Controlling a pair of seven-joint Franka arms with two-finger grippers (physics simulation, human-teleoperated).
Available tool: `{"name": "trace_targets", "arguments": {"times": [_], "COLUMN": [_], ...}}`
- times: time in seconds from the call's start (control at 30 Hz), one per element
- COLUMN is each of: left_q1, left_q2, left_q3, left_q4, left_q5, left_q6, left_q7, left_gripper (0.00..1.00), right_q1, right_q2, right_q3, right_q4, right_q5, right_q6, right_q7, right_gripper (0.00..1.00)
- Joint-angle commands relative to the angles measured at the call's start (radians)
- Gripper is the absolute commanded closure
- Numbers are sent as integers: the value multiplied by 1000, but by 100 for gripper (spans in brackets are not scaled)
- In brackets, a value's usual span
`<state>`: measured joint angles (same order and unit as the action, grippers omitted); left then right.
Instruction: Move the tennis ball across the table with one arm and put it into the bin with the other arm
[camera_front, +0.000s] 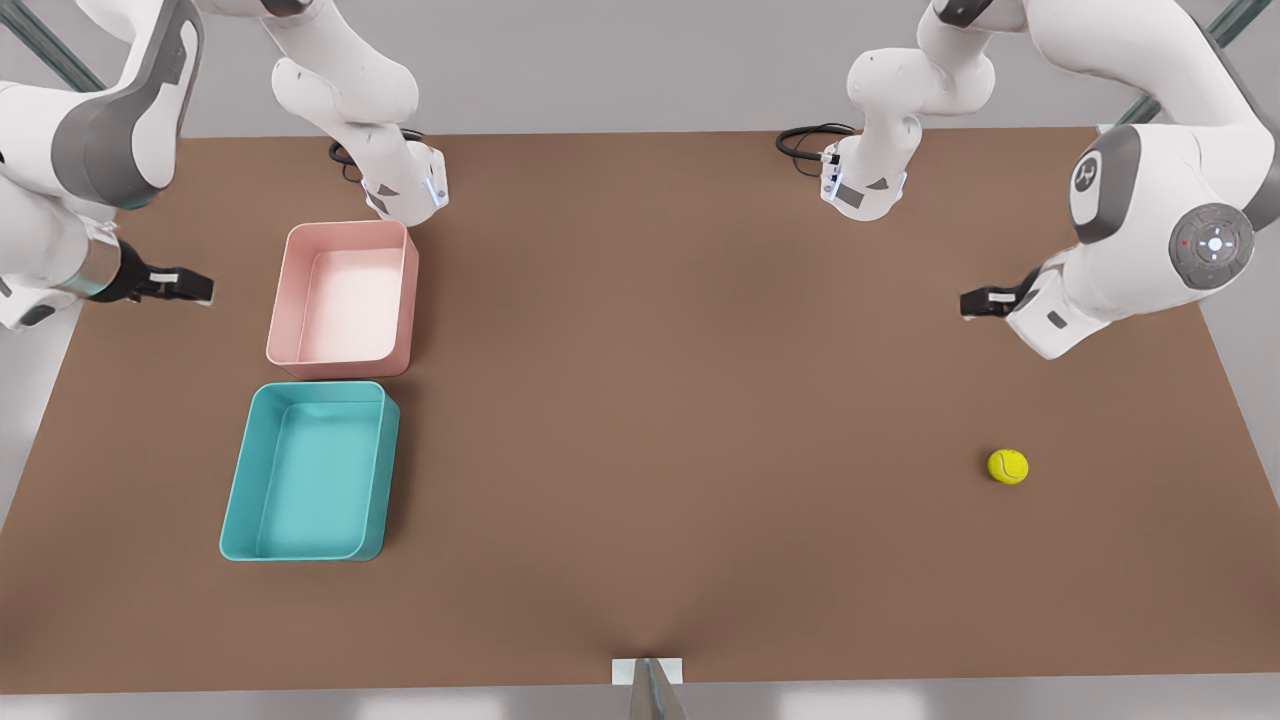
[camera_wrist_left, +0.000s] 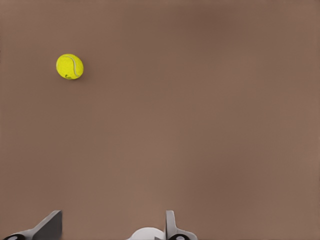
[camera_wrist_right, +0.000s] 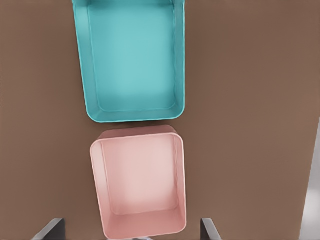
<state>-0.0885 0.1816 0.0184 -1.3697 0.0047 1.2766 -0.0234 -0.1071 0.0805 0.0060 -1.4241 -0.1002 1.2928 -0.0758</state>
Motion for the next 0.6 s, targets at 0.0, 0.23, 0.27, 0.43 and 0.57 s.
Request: {"name": "trace_targets", "arguments": {"times": [0.0, 0.23, 0.27, 0.43, 0.57], "left_q1": [-2, 104, 144, 223, 297], "left_q2": [-2, 234, 286, 392, 461], "left_q3": [3, 11, 11, 11, 12], "left_q4": [1, -9, -64, -68, -68], "left_q5": [-9, -2, -5, -5, -9], "left_q6": [102, 410, 599, 724, 725], "left_q7": [34, 825, 1235, 2077, 2475], "left_gripper": [0, 79, 79, 79, 79], "right_q1": [23, 29, 24, 6, -13], "right_q2": [4, 62, 67, 123, 128], "right_q3": [-1, -8, -8, -9, -14], "right_q4": [-4, -4, -3, -1, 5], "right_q5": [1, 5, 24, 71, 91], "right_q6": [137, 135, 131, 149, 160], "right_q7": [14, 10, 10, 16, 14], "right_gripper": [0, 0, 0, 0, 0]}}
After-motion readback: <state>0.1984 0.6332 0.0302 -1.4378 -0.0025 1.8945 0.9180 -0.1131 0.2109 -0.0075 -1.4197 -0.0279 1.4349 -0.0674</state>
